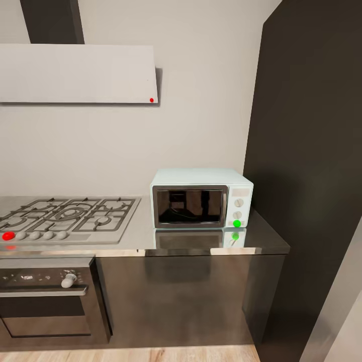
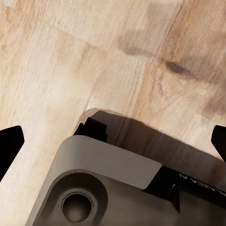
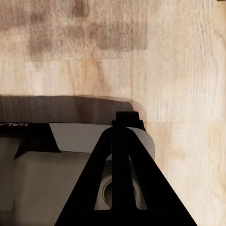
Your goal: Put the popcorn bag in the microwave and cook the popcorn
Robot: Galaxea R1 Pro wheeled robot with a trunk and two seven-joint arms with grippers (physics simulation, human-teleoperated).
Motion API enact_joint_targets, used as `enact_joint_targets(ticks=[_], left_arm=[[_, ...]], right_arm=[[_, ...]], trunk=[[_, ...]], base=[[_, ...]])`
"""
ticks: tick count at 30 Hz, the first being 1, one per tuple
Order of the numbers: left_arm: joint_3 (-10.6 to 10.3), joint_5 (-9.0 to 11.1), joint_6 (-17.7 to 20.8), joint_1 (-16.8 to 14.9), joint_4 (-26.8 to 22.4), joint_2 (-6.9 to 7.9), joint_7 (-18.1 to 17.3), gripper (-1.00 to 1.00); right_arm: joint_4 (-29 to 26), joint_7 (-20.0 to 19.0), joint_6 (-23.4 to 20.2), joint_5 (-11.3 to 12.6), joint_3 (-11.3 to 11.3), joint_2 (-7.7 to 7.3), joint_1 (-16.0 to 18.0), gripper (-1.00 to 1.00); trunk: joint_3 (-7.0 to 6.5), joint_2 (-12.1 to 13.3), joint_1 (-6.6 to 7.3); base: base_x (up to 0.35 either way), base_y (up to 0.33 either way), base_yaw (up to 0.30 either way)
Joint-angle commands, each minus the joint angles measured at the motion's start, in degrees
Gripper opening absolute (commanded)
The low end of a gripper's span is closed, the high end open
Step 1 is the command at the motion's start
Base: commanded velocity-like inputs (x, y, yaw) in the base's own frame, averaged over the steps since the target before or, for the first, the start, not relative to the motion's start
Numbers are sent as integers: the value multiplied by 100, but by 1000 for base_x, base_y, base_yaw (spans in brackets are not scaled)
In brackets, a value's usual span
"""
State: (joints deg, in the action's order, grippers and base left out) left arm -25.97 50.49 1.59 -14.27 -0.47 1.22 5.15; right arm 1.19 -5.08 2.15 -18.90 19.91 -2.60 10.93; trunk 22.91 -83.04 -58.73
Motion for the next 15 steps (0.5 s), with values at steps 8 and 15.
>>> enact_joint_targets(ticks=[8, 15], left_arm=[[-48, 40, 17, -5, -5, 1, 21, 100], [-48, 40, 17, -4, -5, 1, 21, 100]], right_arm=[[13, -14, 22, -44, 49, -3, 6, -100], [13, -16, 22, -44, 49, -3, 6, -100]], trunk=[[6, -3, 0], [6, -3, 0]], base=[[0, 0, 0], [0, 0, 0]])
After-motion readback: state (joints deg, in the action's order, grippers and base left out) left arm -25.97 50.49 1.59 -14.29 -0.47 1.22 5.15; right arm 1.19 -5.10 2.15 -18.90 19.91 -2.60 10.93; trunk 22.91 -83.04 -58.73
